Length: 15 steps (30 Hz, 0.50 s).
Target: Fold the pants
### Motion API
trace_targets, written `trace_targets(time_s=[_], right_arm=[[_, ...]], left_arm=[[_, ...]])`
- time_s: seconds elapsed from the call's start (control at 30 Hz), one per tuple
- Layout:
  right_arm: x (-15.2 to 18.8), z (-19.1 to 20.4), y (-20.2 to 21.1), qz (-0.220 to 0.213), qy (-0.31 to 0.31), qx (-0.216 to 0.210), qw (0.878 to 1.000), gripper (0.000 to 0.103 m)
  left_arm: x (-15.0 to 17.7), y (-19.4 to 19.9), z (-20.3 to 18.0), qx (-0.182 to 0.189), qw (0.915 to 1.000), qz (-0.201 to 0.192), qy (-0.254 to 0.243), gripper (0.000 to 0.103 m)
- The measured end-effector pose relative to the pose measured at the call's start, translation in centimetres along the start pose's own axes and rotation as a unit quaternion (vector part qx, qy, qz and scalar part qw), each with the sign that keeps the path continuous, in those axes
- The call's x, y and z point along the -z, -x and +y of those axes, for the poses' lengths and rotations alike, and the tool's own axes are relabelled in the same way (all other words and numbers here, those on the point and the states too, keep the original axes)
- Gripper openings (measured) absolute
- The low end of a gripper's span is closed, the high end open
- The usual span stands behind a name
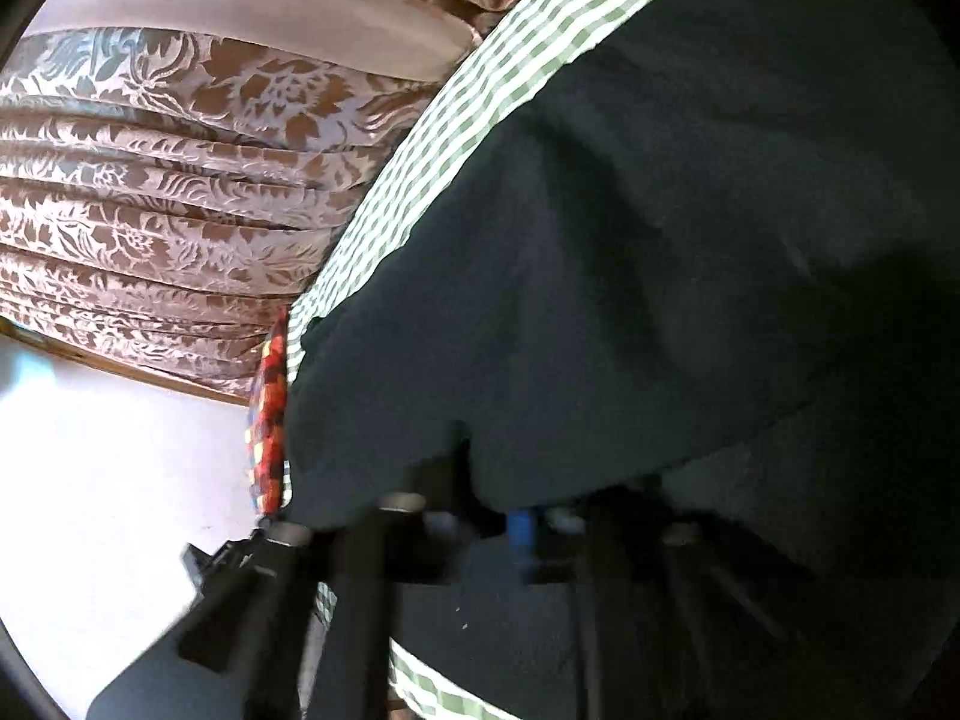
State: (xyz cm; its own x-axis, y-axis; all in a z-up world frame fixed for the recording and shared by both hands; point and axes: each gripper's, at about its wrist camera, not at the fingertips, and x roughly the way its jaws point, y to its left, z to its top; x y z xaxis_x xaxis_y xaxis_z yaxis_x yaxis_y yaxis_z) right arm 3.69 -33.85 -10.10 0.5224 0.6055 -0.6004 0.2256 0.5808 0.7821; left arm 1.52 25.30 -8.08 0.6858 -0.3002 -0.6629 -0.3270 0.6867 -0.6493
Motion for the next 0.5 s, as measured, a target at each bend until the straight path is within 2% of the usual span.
trace_targets(time_s=[0.03,0.13,0.27,0.37,0.5], right_arm=[[0.0,0.3,0.2,-0.002,0.006,0.002,1.0,0.006],[0.5,2.0,1.7,-0.009,0.034,-0.002,0.999,0.006],[2.5,4.2,4.5,-0.014,0.08,-0.019,0.996,0.006],[4.8,4.2,4.1,0.005,0.108,0.014,0.994,0.006],[6.1,2.5,2.8,0.026,0.094,0.036,0.995,0.006]], left_arm=[[-0.3,0.1,-0.6,-0.005,0.9999,-0.001,-0.01,0.005],[-0.7,1.3,-1.1,0.011,0.9995,-0.013,-0.026,0.005],[-0.9,2.6,-0.1,0.016,0.9991,-0.023,-0.033,0.005],[-0.4,1.9,1.2,-0.002,0.9995,-0.008,-0.03,0.005],[0.3,1.2,2.4,-0.017,0.9996,0.005,-0.023,0.005]])
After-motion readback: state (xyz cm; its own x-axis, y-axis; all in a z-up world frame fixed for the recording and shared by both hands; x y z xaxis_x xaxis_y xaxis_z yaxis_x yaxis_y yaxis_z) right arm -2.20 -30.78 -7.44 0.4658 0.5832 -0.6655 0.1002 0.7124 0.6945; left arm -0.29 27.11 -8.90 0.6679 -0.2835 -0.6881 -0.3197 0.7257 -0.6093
